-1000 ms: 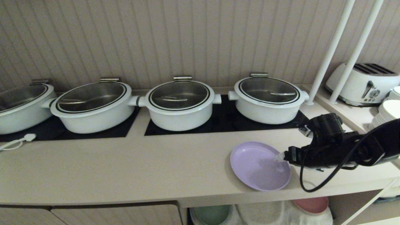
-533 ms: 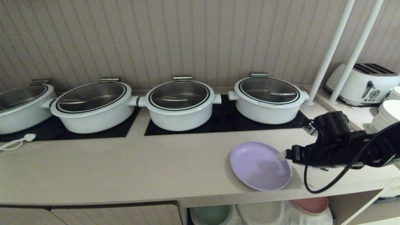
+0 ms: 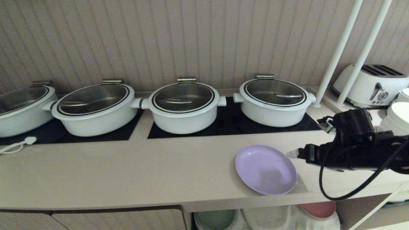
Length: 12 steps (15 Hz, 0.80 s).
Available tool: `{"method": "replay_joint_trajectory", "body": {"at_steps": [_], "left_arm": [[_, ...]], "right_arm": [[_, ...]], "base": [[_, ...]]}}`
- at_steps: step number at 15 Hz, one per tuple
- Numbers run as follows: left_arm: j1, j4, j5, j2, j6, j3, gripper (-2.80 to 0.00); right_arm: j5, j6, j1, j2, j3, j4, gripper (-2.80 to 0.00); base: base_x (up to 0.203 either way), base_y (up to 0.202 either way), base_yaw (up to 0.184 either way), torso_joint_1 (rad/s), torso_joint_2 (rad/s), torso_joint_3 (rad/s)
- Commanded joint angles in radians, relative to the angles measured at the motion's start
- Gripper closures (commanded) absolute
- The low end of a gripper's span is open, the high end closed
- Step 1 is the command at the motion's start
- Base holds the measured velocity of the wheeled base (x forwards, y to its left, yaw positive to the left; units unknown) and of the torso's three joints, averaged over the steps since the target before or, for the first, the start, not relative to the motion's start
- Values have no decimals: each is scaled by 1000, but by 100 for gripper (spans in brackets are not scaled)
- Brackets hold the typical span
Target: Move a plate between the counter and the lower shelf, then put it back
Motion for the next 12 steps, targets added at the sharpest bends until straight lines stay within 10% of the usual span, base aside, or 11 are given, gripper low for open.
{"method": "replay_joint_trajectory", "body": {"at_steps": [1, 10, 11, 12], "left_arm": [[0, -1, 1, -2, -1, 0, 0], [0, 1, 1, -3, -1, 0, 0], [0, -1, 1, -3, -1, 0, 0], [0, 0, 1, -3, -1, 0, 0]], "right_arm": [[3, 2, 0, -48, 21, -3, -280], [2, -1, 0, -146, 108, -8, -280], [3, -6, 0, -155, 118, -8, 0], [3, -13, 0, -162, 124, -8, 0]], "base": [[0, 0, 0, 0, 0, 0], [0, 0, 0, 0, 0, 0], [0, 0, 0, 0, 0, 0], [0, 0, 0, 0, 0, 0]]}}
